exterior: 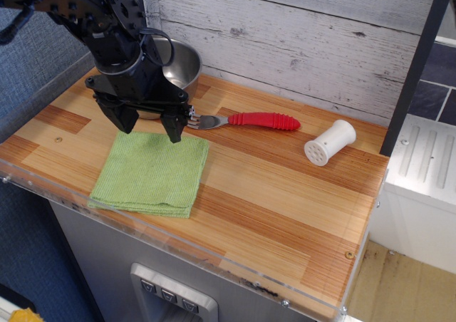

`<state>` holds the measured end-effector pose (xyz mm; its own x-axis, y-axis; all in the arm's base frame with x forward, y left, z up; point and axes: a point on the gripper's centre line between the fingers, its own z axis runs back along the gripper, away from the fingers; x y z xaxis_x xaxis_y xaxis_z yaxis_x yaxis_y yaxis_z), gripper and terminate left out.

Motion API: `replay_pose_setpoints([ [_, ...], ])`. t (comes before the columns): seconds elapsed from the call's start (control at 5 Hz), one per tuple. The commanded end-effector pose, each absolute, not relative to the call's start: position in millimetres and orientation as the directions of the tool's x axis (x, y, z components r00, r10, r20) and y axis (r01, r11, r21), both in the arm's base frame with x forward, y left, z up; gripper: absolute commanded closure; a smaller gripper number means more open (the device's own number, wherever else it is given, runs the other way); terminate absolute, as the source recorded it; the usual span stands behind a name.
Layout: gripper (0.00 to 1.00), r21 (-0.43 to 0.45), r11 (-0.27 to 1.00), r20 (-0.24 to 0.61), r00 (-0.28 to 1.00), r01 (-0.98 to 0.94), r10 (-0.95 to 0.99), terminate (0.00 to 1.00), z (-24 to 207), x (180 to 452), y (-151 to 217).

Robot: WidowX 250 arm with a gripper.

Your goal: Slide the towel to the bottom right corner of counter.

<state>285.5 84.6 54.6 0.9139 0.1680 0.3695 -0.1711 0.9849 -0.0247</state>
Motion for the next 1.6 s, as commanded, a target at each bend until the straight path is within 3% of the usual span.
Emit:
replay_pose_setpoints([
  [0.0,0.00,-0.025,0.985,0.370,0.914,-0.171,0.168,0.00,54.6,285.5,84.6],
  [0.2,0.00,-0.029,0.985,0.356,0.920,-0.167,0.167,0.00,54.9,284.1,78.3],
  [1.0,0.00,0.056,0.987,0.208,0.968,-0.152,0.137,0.00,18.5,261.4,78.3],
  [1.4,0.00,0.028,0.991,0.177,0.977,-0.129,0.122,0.00,5.2,264.1,69.1],
])
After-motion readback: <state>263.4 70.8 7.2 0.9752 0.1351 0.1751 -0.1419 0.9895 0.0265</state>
